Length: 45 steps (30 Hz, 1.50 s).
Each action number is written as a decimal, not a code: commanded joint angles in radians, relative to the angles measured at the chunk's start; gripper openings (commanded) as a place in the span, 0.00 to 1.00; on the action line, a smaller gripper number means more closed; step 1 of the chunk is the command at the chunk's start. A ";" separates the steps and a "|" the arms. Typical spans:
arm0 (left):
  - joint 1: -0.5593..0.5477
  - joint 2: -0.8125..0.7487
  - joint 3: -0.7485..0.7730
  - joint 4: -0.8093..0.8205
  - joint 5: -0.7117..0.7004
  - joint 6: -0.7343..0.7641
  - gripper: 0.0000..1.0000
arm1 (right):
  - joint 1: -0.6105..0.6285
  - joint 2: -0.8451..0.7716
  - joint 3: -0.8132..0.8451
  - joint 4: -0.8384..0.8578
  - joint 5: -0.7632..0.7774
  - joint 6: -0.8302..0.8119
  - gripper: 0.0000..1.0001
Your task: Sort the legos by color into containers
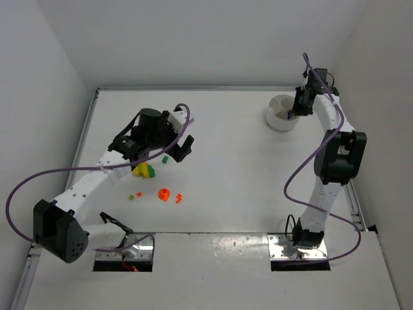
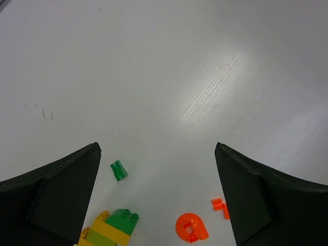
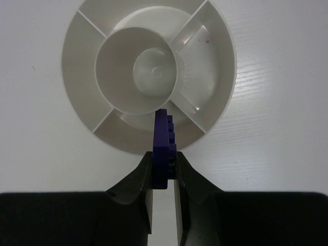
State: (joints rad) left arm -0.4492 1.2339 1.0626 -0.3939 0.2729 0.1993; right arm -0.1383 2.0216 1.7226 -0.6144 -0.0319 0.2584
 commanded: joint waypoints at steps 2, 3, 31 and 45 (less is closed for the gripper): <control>0.012 -0.019 -0.003 0.032 0.020 0.002 1.00 | -0.006 0.005 0.051 0.019 0.021 0.001 0.00; 0.012 -0.019 -0.003 0.032 0.020 0.002 1.00 | -0.006 0.017 0.060 0.019 0.021 0.001 0.00; 0.012 -0.001 -0.012 0.032 0.048 0.011 1.00 | -0.015 0.040 0.060 0.001 0.061 -0.008 0.44; 0.116 0.050 0.049 -0.040 -0.026 -0.141 1.00 | -0.015 -0.211 -0.057 -0.004 -0.140 -0.099 0.44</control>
State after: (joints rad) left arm -0.3794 1.2476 1.0622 -0.4072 0.2546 0.1112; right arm -0.1486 1.9186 1.6783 -0.6312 -0.0734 0.2123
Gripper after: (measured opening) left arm 0.995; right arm 0.439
